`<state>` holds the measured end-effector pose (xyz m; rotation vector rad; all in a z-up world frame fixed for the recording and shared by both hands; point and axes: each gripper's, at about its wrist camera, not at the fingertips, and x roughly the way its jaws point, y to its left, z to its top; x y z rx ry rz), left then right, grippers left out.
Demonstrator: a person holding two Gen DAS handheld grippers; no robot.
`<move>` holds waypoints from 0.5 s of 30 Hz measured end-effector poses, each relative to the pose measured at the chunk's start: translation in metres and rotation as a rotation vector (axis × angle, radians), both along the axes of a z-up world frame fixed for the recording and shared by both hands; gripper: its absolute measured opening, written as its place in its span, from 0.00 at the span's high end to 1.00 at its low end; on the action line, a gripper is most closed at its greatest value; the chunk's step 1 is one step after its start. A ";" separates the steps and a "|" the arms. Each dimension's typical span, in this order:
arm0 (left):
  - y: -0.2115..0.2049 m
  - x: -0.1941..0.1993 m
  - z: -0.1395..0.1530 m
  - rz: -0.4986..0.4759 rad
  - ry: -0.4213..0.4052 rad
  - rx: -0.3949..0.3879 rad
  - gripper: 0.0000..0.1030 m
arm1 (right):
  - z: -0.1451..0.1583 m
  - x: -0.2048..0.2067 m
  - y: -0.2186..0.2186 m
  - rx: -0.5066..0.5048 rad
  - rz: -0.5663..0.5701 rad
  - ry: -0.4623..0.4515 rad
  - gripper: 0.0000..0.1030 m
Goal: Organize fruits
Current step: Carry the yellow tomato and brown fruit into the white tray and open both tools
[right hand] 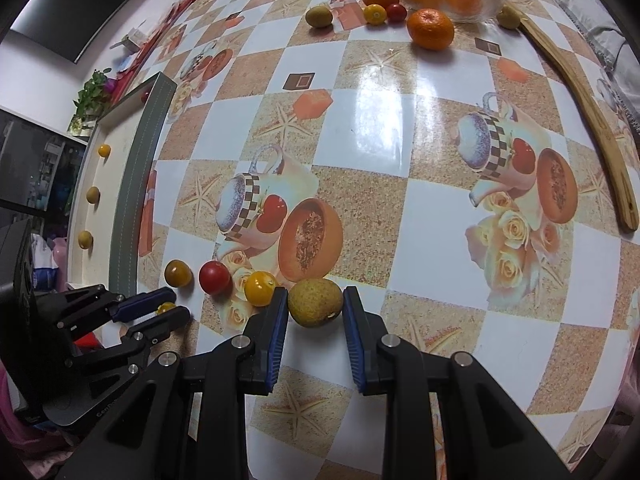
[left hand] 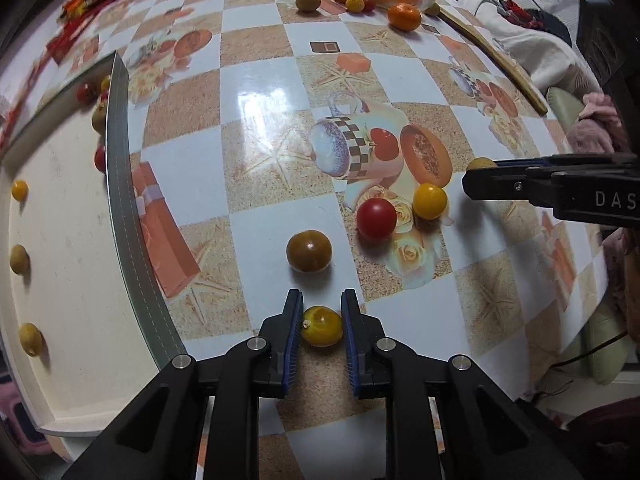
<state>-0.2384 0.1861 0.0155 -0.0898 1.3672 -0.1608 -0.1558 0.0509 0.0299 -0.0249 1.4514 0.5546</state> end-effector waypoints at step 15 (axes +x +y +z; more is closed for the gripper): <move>0.044 0.009 0.037 0.133 -0.064 -0.067 0.80 | 0.021 0.017 0.018 0.037 -0.005 -0.017 0.71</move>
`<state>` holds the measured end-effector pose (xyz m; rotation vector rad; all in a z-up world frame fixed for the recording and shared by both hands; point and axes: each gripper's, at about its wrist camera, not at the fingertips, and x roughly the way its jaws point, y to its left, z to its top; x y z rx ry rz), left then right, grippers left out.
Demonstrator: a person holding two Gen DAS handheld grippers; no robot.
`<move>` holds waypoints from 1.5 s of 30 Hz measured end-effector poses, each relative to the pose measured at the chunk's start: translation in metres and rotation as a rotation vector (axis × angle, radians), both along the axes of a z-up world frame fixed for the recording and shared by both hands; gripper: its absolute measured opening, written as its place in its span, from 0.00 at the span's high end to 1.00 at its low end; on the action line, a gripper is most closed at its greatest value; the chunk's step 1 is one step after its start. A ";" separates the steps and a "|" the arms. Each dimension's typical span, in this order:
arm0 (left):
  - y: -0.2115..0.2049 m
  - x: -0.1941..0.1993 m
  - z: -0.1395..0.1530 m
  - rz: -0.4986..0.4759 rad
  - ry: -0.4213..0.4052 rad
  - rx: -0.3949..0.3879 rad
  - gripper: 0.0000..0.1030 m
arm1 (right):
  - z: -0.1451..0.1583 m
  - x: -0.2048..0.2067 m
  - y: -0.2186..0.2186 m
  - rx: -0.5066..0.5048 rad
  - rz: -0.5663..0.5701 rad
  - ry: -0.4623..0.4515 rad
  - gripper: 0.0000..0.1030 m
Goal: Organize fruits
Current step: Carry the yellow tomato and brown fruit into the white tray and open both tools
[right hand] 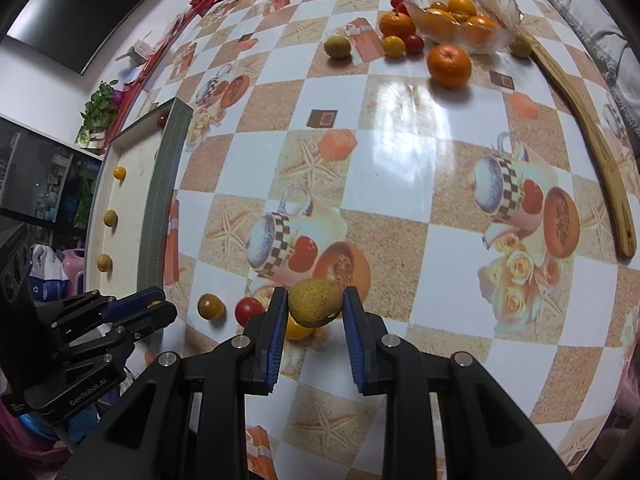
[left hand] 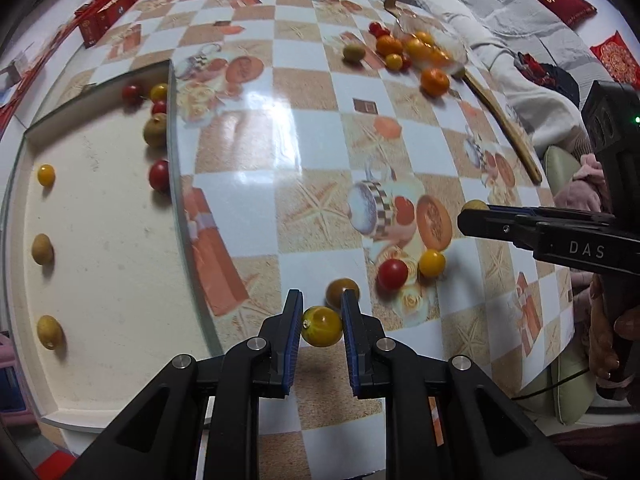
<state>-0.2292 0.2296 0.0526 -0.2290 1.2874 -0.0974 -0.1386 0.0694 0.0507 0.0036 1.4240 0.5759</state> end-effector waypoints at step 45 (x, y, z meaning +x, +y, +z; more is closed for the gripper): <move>0.165 -0.004 -0.010 0.403 0.002 0.138 0.80 | 0.023 0.031 0.228 0.052 0.341 -0.017 0.71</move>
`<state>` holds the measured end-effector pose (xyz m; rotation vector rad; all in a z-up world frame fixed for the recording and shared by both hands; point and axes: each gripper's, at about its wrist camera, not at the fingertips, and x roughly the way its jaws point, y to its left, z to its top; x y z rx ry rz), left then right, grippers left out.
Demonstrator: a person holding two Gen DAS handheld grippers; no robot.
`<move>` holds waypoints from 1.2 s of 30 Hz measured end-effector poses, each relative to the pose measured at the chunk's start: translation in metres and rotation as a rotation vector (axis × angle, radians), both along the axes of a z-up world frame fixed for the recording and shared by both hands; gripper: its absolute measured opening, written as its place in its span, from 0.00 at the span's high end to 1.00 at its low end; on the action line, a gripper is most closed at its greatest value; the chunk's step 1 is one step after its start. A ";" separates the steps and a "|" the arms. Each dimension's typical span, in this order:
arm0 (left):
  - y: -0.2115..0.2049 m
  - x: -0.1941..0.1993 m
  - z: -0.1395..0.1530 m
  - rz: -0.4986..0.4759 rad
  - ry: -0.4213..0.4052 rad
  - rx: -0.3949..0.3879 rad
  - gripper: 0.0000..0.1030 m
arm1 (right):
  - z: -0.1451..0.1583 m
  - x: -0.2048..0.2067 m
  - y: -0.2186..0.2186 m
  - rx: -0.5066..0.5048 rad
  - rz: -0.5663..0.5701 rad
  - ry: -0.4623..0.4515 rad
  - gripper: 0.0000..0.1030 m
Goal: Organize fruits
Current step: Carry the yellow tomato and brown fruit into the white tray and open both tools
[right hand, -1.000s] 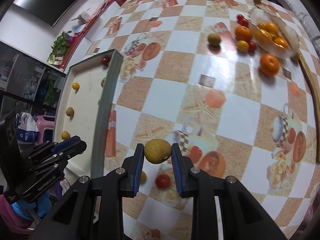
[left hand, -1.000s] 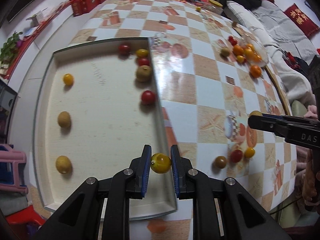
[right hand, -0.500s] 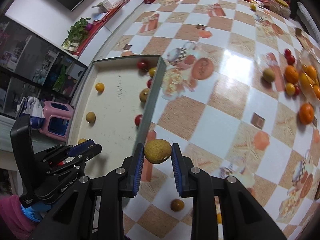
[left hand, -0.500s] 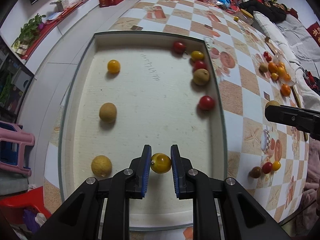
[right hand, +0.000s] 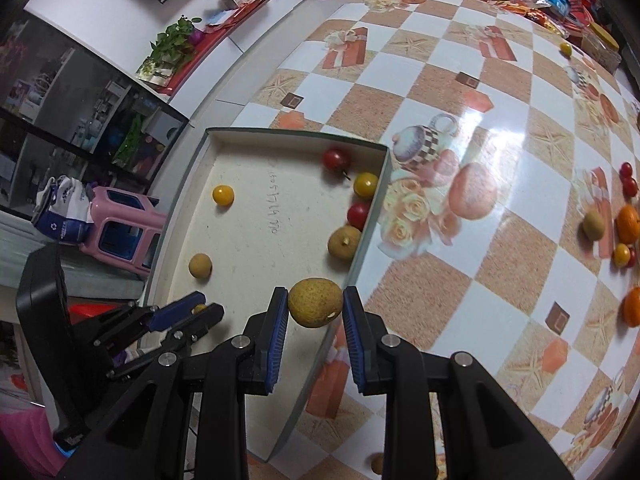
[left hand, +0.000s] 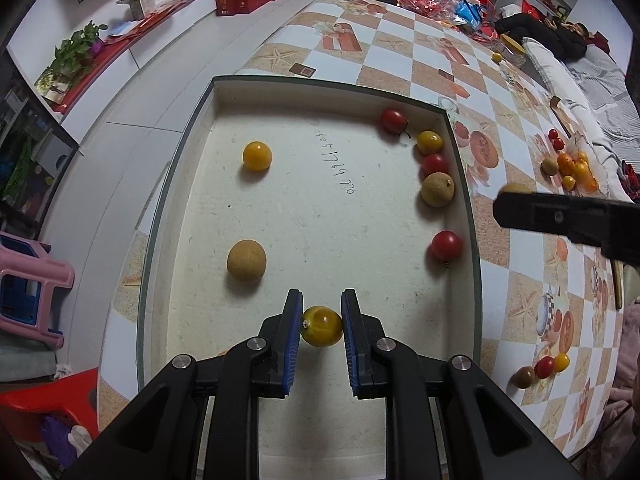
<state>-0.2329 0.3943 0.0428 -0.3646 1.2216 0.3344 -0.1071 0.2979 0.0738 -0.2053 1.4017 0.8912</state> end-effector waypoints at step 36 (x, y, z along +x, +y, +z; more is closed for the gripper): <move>-0.012 -0.014 -0.024 -0.048 0.002 0.208 0.25 | -0.053 -0.002 0.093 -0.123 0.189 -0.101 0.64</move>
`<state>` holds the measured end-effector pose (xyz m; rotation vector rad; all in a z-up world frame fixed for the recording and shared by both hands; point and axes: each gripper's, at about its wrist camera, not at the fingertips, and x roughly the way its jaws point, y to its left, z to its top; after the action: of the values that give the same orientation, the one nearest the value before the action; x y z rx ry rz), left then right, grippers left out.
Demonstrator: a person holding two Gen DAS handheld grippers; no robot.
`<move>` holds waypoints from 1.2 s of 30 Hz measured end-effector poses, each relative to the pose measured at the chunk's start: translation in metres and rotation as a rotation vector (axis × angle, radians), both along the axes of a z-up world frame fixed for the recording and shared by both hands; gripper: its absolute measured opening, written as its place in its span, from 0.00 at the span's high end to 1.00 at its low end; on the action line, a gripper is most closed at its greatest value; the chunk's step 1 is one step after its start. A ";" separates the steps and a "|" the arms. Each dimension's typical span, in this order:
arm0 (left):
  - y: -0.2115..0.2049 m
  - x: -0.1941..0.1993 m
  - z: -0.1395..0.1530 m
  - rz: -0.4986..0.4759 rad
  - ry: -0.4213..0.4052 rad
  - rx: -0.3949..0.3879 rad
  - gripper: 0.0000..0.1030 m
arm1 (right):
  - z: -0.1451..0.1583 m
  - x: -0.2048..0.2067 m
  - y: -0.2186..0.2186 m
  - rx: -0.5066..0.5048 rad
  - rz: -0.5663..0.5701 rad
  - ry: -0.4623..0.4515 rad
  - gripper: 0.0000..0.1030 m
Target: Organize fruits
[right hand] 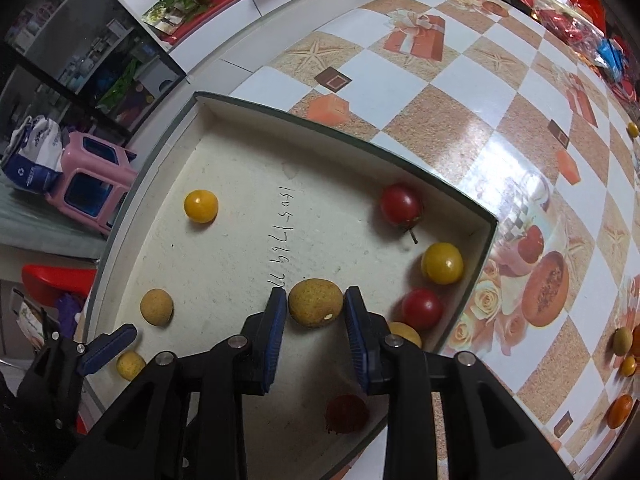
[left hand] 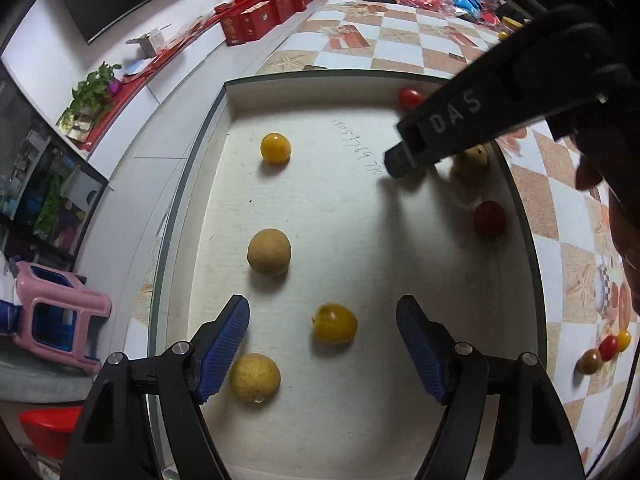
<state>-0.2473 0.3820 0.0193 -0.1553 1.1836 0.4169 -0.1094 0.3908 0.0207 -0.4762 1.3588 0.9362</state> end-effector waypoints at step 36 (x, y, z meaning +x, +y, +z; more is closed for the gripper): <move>0.019 -0.017 0.029 0.108 0.156 -0.090 0.00 | 0.058 -0.017 -0.093 -0.055 -0.258 0.025 0.00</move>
<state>-0.2644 0.4007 0.0486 -0.2695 1.3523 0.4771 -0.1264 0.2981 0.0782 -0.3215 1.4332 0.6969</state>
